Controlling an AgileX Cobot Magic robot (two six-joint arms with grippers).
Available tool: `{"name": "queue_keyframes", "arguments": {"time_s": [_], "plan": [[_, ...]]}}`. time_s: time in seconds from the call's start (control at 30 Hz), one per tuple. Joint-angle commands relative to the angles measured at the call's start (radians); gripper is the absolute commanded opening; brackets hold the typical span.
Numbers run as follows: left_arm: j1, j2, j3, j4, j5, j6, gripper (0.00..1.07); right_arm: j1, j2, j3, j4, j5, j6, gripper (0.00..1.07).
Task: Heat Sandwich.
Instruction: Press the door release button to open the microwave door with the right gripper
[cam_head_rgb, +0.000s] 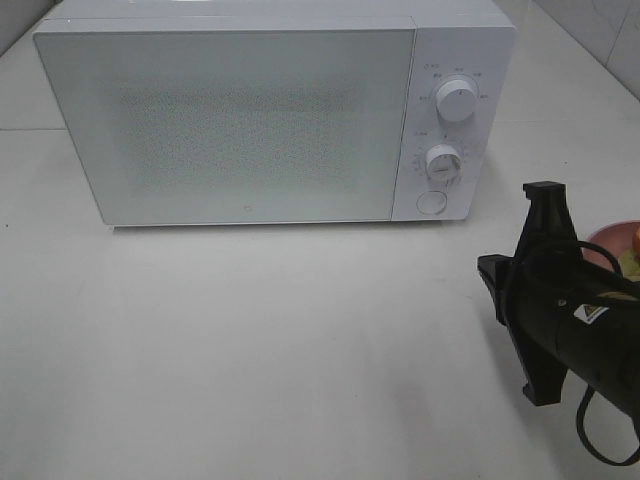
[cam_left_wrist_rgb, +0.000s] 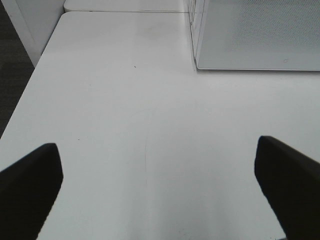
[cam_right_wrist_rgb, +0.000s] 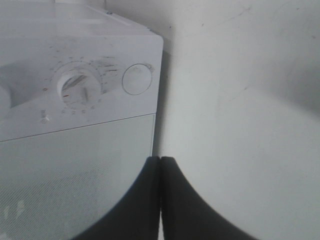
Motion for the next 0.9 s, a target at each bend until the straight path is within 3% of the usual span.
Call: {"name": "queue_keyframes", "arguments": {"time_s": [0.03, 0.37, 0.7, 0.9], "plan": [[0.003, -0.031, 0.002, -0.002, -0.001, -0.001, 1.04, -0.021, 0.059, -0.013, -0.026, -0.014, 0.038, 0.01], [0.003, -0.031, 0.002, -0.002, -0.001, -0.001, 1.04, -0.204, 0.253, -0.151, -0.301, -0.011, 0.152, 0.0], [0.003, -0.031, 0.002, -0.002, -0.001, -0.001, 1.04, -0.288, 0.374, -0.279, -0.355, -0.011, 0.208, 0.0], [0.003, -0.031, 0.002, -0.002, -0.001, -0.001, 1.04, -0.289, 0.423, -0.339, -0.346, -0.019, 0.209, 0.0]]}}
